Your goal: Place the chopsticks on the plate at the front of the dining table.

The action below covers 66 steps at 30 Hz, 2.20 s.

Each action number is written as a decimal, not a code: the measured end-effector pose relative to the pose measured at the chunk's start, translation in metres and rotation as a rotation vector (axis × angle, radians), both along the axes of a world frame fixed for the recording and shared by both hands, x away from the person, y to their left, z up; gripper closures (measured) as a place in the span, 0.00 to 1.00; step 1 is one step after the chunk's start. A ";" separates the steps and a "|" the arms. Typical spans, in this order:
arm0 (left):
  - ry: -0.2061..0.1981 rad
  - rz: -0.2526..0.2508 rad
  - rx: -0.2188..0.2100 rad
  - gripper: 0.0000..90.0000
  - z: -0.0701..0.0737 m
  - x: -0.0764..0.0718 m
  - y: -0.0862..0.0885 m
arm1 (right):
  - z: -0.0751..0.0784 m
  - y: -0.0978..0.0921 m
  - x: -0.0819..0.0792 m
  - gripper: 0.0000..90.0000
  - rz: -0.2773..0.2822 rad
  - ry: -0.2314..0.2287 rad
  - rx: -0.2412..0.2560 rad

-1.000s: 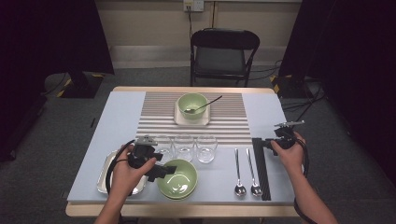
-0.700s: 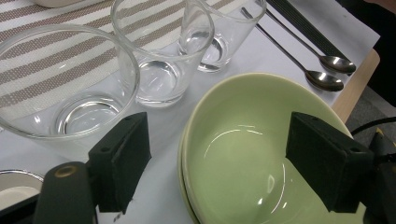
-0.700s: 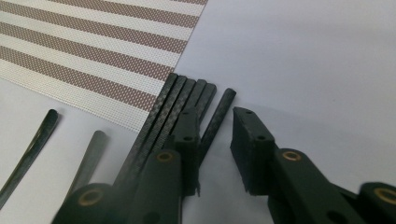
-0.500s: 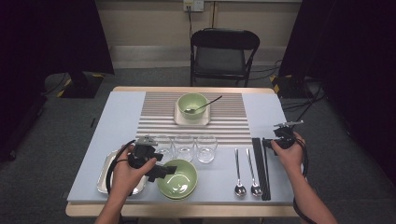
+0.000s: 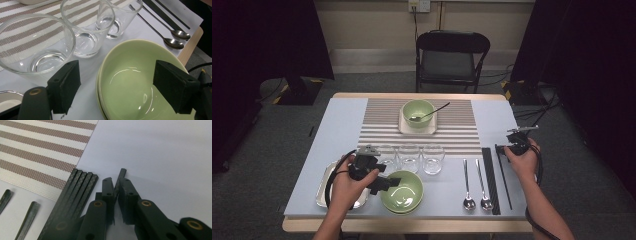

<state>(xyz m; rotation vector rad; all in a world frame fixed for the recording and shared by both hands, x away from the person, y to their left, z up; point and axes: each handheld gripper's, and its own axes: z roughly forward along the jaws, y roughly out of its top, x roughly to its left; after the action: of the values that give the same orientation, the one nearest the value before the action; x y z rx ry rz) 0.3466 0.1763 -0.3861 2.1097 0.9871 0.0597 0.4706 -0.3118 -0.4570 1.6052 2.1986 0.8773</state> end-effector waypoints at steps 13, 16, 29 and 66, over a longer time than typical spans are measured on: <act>-0.004 -0.004 -0.006 0.24 0.002 -0.002 -0.004 | -0.002 0.001 -0.016 0.88 0.006 0.001 0.007; -0.004 -0.005 -0.006 0.24 0.002 -0.002 -0.005 | -0.002 0.001 -0.021 0.87 0.002 -0.001 0.006; -0.013 -0.006 -0.004 0.24 0.003 -0.004 -0.006 | -0.003 0.015 -0.030 0.86 -0.061 -0.028 -0.089; -0.006 0.020 -0.025 0.27 -0.001 -0.001 -0.012 | 0.000 0.015 -0.026 0.96 -0.132 0.024 -0.069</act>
<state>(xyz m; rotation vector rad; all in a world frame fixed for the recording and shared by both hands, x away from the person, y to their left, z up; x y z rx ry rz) 0.3460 0.1640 -0.3871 2.0756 1.0004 0.0633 0.4450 -0.2972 -0.4570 1.7134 2.0870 0.7414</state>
